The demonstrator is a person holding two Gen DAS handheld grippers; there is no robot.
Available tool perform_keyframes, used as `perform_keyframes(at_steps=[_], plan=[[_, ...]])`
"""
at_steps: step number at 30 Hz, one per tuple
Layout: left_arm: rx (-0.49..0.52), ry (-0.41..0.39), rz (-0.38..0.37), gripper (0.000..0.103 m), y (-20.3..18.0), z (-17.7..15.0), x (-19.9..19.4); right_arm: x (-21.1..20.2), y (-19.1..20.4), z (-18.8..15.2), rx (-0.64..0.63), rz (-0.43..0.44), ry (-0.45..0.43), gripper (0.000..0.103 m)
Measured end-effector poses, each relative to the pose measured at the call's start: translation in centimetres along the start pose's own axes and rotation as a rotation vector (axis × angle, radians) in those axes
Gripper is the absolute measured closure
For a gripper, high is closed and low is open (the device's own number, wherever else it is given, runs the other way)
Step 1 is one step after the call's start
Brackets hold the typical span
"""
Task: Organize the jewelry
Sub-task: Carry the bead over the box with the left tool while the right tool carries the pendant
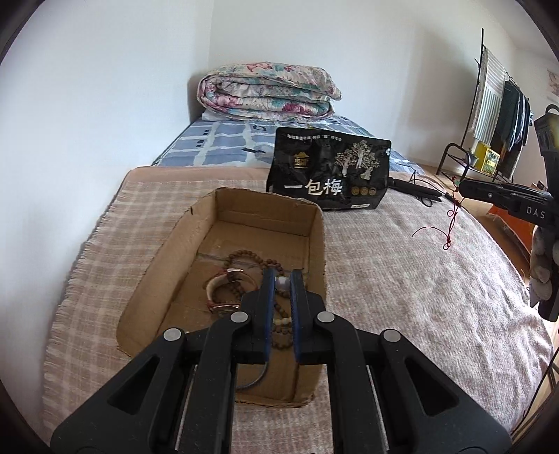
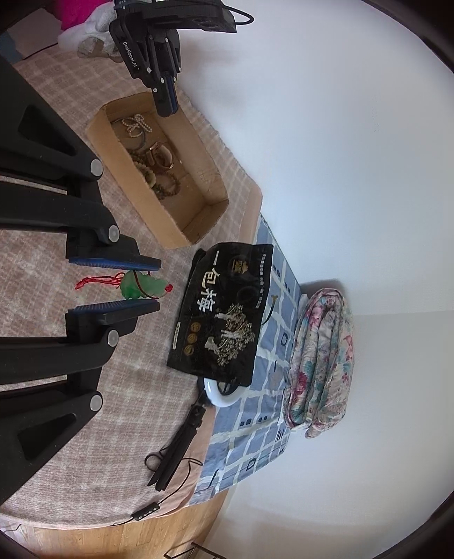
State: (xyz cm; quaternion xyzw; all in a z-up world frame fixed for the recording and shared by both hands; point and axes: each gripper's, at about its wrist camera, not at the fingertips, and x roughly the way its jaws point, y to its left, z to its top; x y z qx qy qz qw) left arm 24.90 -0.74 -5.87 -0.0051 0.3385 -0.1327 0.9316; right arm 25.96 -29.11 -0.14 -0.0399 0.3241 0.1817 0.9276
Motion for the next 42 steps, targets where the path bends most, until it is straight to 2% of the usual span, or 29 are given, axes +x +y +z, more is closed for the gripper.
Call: perform_keyframes(at_steps=[8, 17, 26, 42], plan=[[-0.029, 0.000, 0.034, 0.096, 3.4, 0.7, 0.7, 2.5, 3.0, 2.2, -0.021, 0.041, -0.001, 0.088], [-0.058, 0.010, 0.039, 0.096, 6.4, 2.2, 2.4, 6.2, 5.1, 4.3, -0.012, 0.080, 0.007, 0.088], [-0.038, 0.031, 0.041, 0.096, 7.2, 3.2, 4.5, 10.1, 7.4, 6.0, -0.012, 0.105, 0.026, 0.088], [-0.038, 0.069, 0.041, 0.096, 8.4, 3.8, 7.3, 15.6, 9.5, 6.4, -0.014, 0.100, 0.072, 0.088]])
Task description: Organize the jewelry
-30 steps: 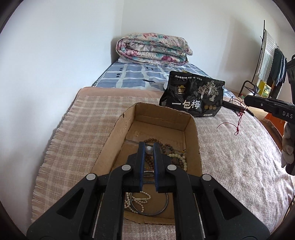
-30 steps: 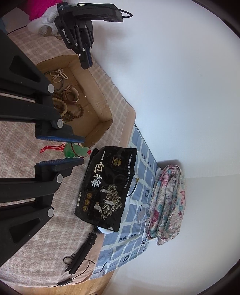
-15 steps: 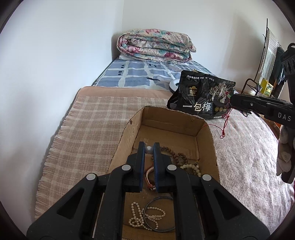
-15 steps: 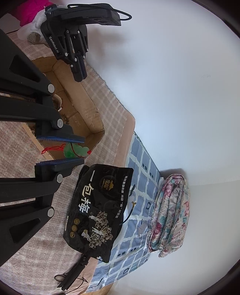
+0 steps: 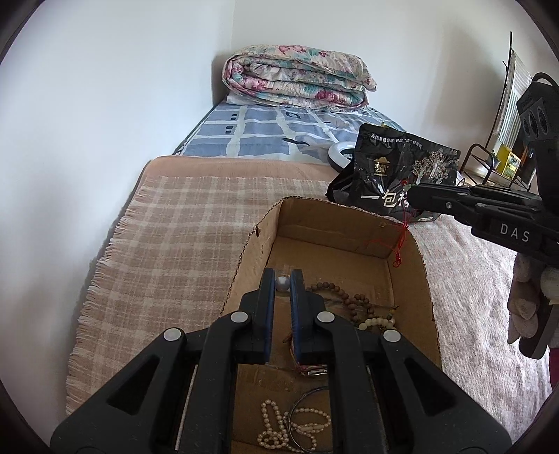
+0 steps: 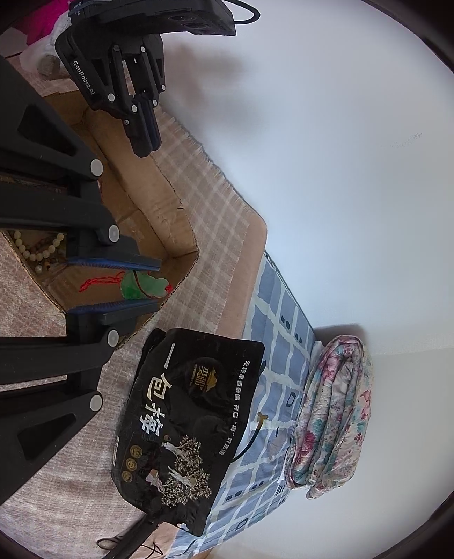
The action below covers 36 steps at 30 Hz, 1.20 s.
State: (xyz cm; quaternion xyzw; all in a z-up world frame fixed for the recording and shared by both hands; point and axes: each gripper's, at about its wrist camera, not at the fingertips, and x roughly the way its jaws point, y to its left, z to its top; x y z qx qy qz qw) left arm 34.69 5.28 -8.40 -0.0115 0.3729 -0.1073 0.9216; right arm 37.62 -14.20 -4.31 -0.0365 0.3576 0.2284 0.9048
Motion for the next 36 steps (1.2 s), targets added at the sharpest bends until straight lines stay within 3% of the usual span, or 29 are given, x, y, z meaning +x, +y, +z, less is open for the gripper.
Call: perform_keyframes(at_steps=[9, 10, 12, 14, 16, 17, 26, 36], plan=[[-0.002, 0.009, 0.008, 0.096, 0.0, 0.2, 1.2, 2.0, -0.8, -0.6, 0.032, -0.010, 0.028, 0.088], [-0.003, 0.008, 0.006, 0.096, 0.0, 0.2, 1.2, 2.1, -0.9, -0.6, 0.036, -0.011, 0.030, 0.086], [-0.008, 0.000, 0.003, 0.096, 0.1, 0.2, 1.2, 2.2, -1.0, -0.7, 0.047, -0.012, 0.032, 0.074], [-0.013, 0.005, -0.001, 0.089, 0.1, 0.3, 1.3, 2.1, -1.1, -0.8, 0.057, -0.008, 0.027, 0.070], [-0.015, -0.004, 0.004, 0.064, 0.2, 0.3, 1.1, 2.0, -1.0, -0.8, 0.058, -0.006, 0.029, 0.070], [-0.015, -0.014, 0.008, 0.063, 0.1, 0.2, 1.0, 1.9, -1.0, -0.8, 0.057, -0.008, 0.028, 0.070], [-0.010, -0.034, 0.018, 0.063, -0.5, 0.1, -1.3, -0.2, -0.8, -0.8, 0.048, -0.023, 0.011, 0.069], [0.030, -0.100, 0.035, 0.063, -2.7, 0.1, -6.3, -4.7, -0.1, -1.1, 0.036, -0.040, -0.021, 0.069]])
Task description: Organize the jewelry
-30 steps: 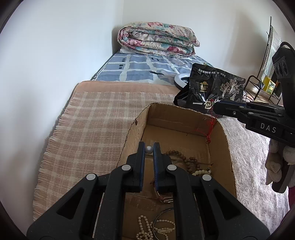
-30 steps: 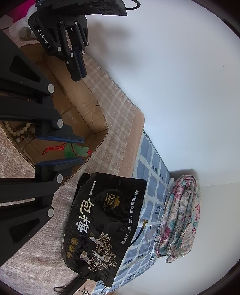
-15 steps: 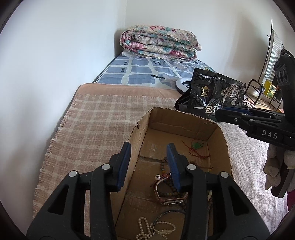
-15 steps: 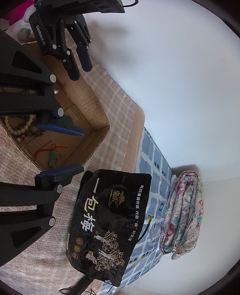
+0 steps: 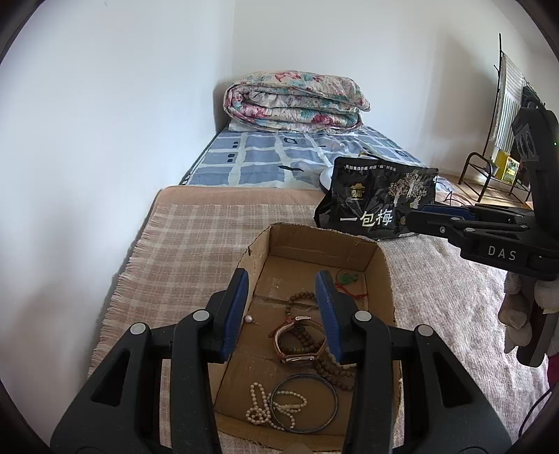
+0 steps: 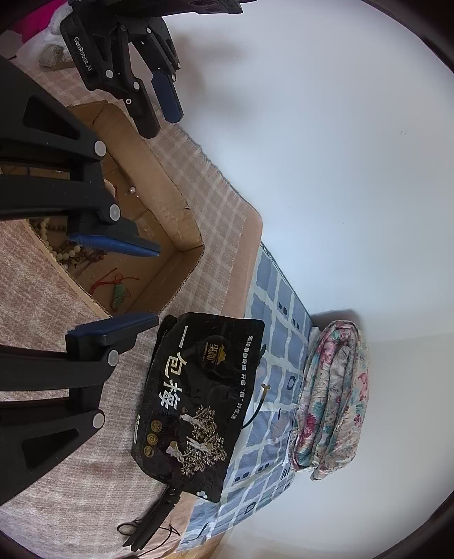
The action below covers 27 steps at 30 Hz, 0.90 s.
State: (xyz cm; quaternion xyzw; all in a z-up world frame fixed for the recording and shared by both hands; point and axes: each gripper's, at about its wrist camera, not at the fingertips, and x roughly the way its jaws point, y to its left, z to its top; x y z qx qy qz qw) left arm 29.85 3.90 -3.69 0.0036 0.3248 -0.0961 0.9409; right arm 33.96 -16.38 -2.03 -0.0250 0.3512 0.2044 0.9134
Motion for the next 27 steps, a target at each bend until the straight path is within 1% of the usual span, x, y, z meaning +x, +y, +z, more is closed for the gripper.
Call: perform_keyframes(at_steps=[5, 11, 14, 18, 20, 22, 24, 25, 26, 27], plan=[[0.016, -0.035, 0.009, 0.063, -1.2, 0.2, -3.1, -2.9, 0.3, -0.2, 0.007, 0.002, -0.026, 0.069], [0.022, -0.076, 0.010, 0.063, -2.7, -0.1, -7.4, -6.7, 0.9, -1.1, -0.008, -0.019, -0.053, 0.068], [0.022, -0.087, 0.012, 0.063, -3.5, -0.6, -9.4, -8.9, 1.1, -1.8, -0.009, -0.025, -0.070, 0.063], [0.022, -0.105, 0.025, 0.063, -4.4, -1.3, -12.1, -11.7, 1.2, -2.8, -0.006, -0.030, -0.090, 0.062], [0.026, -0.115, 0.033, 0.063, -4.8, -1.8, -13.4, -13.1, 1.5, -3.4, -0.004, -0.037, -0.099, 0.055], [0.032, -0.120, 0.041, 0.062, -5.2, -2.3, -14.7, -14.4, 1.7, -4.1, -0.005, -0.050, -0.110, 0.051], [0.034, -0.123, 0.047, 0.062, -5.6, -2.8, -15.8, -15.6, 2.0, -4.8, -0.005, -0.061, -0.116, 0.050], [0.036, -0.125, 0.050, 0.059, -5.9, -3.1, -16.3, -16.2, 2.1, -5.2, -0.004, -0.064, -0.119, 0.047], [0.040, -0.127, 0.054, 0.056, -6.1, -3.4, -16.8, -16.8, 2.2, -5.5, -0.002, -0.068, -0.123, 0.042], [0.044, -0.130, 0.056, 0.048, -6.4, -3.6, -17.3, -17.4, 2.4, -5.9, 0.002, -0.071, -0.127, 0.038]])
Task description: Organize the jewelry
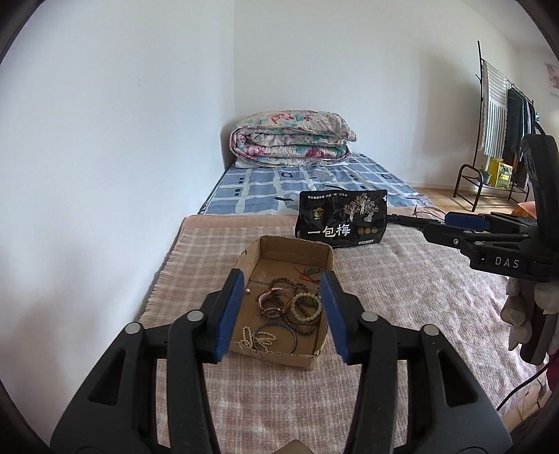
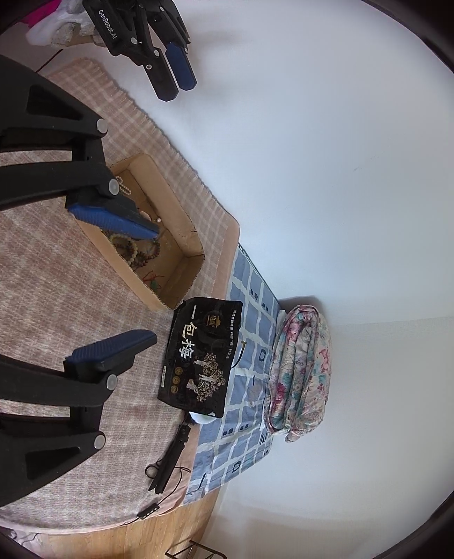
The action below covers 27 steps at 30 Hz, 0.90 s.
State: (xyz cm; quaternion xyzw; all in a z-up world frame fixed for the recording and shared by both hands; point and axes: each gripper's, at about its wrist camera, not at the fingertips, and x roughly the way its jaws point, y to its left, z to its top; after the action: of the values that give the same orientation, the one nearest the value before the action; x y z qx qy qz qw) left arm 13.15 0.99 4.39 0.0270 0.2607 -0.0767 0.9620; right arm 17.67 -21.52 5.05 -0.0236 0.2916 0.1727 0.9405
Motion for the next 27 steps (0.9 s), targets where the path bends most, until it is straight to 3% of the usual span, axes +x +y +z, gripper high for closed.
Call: perform_keyframes(at_steps=[1, 6, 8, 12, 15, 20, 22, 24, 27], plan=[[0.004, -0.006, 0.001, 0.045, -0.2, -0.2, -0.5, -0.6, 0.1, -0.3, 0.005, -0.005, -0.005, 0.033], [0.033, -0.017, 0.021, 0.042, -1.4, -0.8, -2.5, -2.6, 0.4, -1.5, 0.012, -0.029, -0.012, 0.028], [0.029, -0.023, 0.024, 0.035, -1.4, -1.0, -3.1, -3.2, 0.4, -2.0, 0.025, -0.040, -0.022, 0.015], [0.023, -0.033, 0.031, 0.031, -1.7, -1.3, -4.1, -4.3, 0.4, -3.0, 0.044, -0.054, -0.040, 0.014], [0.016, -0.038, 0.032, 0.022, -1.7, -1.6, -4.6, -4.4, 0.2, -3.6, 0.065, -0.061, -0.046, 0.009], [0.009, -0.044, 0.046, 0.021, -1.8, -2.1, -5.3, -4.8, 0.5, -4.4, 0.050, -0.081, -0.049, 0.007], [0.002, -0.046, 0.050, 0.013, -1.8, -2.3, -5.6, -5.1, 0.5, -4.5, 0.051, -0.094, -0.061, 0.000], [-0.003, -0.051, 0.049, 0.007, -1.8, -2.5, -6.0, -5.4, 0.5, -4.6, 0.056, -0.100, -0.076, 0.000], [-0.003, -0.055, 0.053, 0.005, -1.8, -2.7, -6.3, -5.4, 0.6, -4.7, 0.051, -0.103, -0.077, 0.000]])
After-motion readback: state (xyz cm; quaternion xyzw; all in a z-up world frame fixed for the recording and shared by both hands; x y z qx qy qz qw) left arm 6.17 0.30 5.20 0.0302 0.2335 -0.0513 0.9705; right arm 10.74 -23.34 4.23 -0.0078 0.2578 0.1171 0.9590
